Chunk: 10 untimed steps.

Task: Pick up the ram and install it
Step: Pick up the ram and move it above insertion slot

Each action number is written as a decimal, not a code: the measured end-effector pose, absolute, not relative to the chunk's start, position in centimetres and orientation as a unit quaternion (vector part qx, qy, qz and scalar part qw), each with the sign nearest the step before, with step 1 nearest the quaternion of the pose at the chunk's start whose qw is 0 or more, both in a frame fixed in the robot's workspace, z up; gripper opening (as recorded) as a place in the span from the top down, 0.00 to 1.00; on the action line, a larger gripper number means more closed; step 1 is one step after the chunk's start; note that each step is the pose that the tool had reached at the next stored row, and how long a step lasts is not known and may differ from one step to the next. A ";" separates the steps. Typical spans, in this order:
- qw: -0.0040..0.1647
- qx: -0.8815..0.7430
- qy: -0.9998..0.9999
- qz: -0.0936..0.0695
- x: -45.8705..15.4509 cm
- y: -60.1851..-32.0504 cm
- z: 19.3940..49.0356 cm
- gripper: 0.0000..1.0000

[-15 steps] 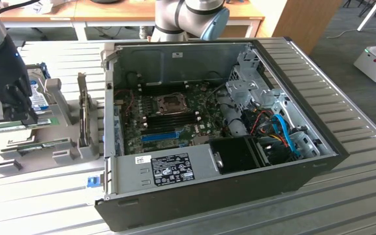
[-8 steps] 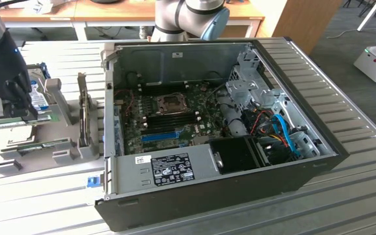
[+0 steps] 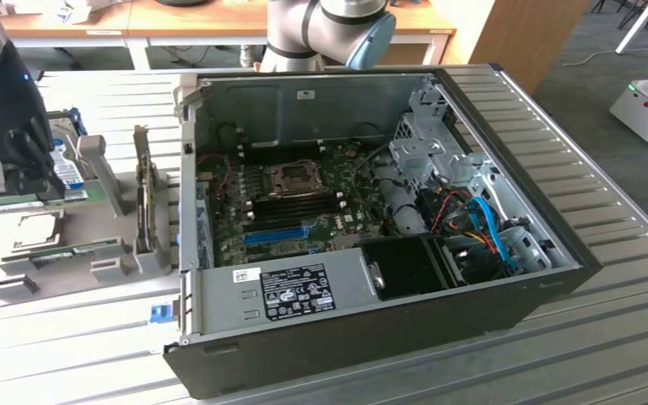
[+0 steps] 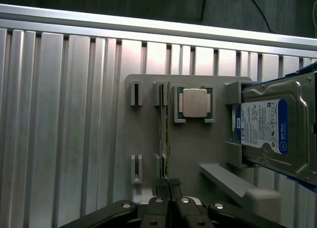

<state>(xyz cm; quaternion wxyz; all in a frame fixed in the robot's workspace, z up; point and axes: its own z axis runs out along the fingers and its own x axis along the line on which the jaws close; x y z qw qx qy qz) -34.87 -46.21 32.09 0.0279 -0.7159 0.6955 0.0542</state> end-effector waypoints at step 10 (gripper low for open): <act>0.035 -0.716 0.695 0.061 -34.5 -46.2 33.6 0.88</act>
